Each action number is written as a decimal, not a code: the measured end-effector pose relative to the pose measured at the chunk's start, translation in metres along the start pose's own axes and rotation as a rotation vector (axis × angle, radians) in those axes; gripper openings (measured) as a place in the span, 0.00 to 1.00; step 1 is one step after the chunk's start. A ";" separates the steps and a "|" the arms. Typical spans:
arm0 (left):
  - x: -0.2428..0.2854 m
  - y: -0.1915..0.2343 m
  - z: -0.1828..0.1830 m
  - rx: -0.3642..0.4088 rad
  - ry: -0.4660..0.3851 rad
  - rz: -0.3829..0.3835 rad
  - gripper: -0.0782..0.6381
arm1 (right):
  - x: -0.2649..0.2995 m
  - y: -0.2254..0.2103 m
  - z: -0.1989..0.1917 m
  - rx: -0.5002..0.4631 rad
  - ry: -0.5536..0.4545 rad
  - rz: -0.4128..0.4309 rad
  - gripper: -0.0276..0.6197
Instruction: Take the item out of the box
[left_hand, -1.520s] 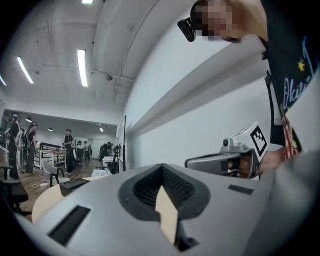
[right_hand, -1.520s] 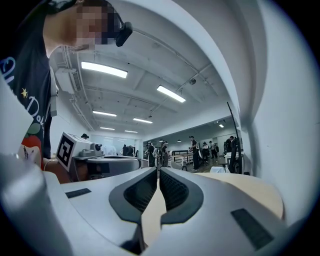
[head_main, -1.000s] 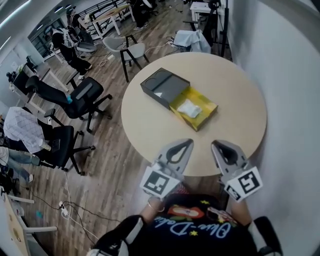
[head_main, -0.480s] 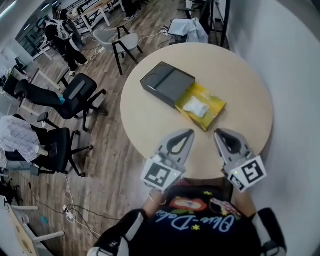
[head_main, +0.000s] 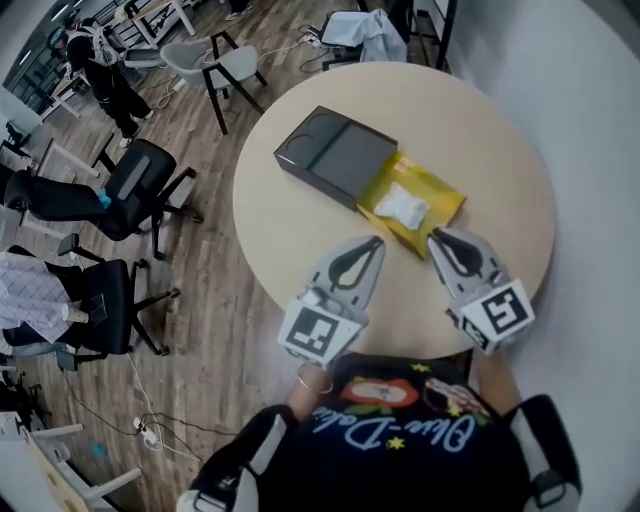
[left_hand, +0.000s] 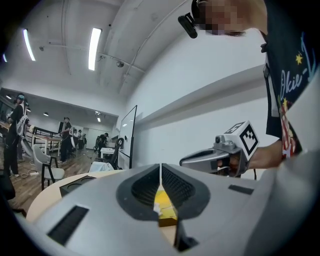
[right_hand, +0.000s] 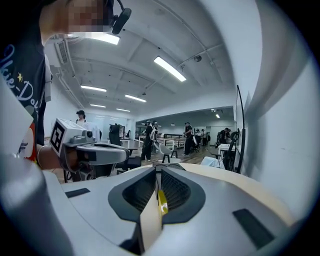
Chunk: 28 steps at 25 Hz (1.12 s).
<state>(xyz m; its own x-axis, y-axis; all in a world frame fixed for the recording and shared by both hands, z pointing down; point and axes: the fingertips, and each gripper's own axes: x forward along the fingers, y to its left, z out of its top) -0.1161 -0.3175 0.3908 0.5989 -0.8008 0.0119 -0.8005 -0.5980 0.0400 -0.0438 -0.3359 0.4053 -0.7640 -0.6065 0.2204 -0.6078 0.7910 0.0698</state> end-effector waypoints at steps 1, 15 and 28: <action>0.003 0.005 -0.003 -0.003 0.005 -0.006 0.10 | 0.007 -0.003 -0.004 -0.005 0.022 -0.001 0.06; 0.036 0.047 -0.035 -0.052 0.056 -0.035 0.10 | 0.080 -0.039 -0.092 -0.078 0.382 -0.002 0.14; 0.038 0.072 -0.055 -0.106 0.099 0.004 0.10 | 0.115 -0.051 -0.167 -0.218 0.650 0.064 0.17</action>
<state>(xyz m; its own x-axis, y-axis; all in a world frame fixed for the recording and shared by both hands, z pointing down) -0.1496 -0.3890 0.4495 0.5994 -0.7928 0.1105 -0.7989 -0.5838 0.1449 -0.0642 -0.4329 0.5901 -0.4706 -0.4400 0.7648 -0.4562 0.8633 0.2160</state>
